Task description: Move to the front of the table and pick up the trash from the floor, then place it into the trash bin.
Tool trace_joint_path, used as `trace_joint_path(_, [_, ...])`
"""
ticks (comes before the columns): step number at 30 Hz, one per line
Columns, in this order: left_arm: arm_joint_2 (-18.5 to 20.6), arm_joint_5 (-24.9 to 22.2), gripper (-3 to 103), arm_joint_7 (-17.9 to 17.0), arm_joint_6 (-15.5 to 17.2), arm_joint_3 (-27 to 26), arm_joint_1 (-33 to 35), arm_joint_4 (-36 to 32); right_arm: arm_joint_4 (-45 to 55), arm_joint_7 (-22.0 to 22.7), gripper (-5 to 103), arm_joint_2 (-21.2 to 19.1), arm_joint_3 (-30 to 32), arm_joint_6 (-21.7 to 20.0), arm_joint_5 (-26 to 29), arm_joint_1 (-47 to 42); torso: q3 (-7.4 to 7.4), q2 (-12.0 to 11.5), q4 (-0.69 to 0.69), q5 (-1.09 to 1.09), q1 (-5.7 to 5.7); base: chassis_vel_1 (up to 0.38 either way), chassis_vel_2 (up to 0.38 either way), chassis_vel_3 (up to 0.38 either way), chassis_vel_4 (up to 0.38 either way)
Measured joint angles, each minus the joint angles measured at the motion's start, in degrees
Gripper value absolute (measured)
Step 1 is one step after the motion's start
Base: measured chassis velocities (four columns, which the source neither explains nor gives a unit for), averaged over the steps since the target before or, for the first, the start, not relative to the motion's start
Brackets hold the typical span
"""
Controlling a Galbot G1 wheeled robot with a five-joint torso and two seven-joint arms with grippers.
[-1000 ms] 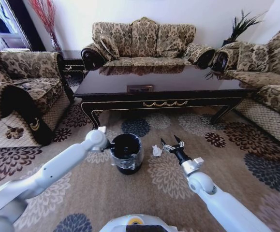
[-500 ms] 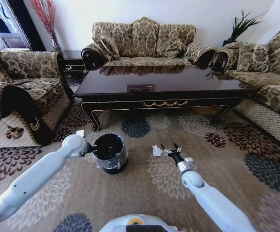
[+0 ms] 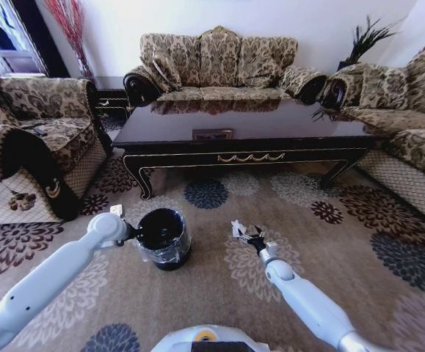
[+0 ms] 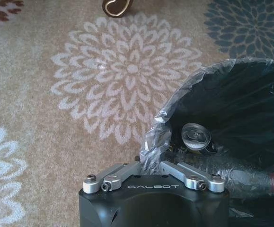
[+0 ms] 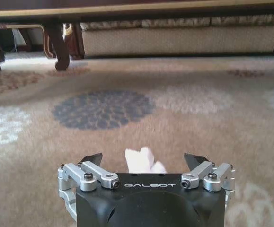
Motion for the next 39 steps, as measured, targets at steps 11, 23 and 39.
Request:
trace_joint_path(11, [-1.55,1.69,0,0.77,0.00,1.97,-0.40,0.91,-10.12,-0.68,98,6.85,-2.78,1.09,-1.82,5.81,0.00,0.00,0.01,-0.01,0.00,0.000,0.000,0.000,0.000])
trace_joint_path(23, [-2.19,1.99,0,1.25,0.00,2.66,-1.31,1.54,-22.05,-2.17,98,10.69,-3.13,3.43,-3.92,11.85,0.00,0.00,0.01,-0.01,0.00,0.000,0.000,0.000,0.000])
trace_joint_path(39, [-1.67,2.15,0,1.90,0.00,2.67,-1.67,1.33,-35.68,-4.22,89,14.15,-0.28,6.38,-7.71,15.83,0.00,0.00,0.01,-0.01,0.00,0.000,0.000,0.000,0.000])
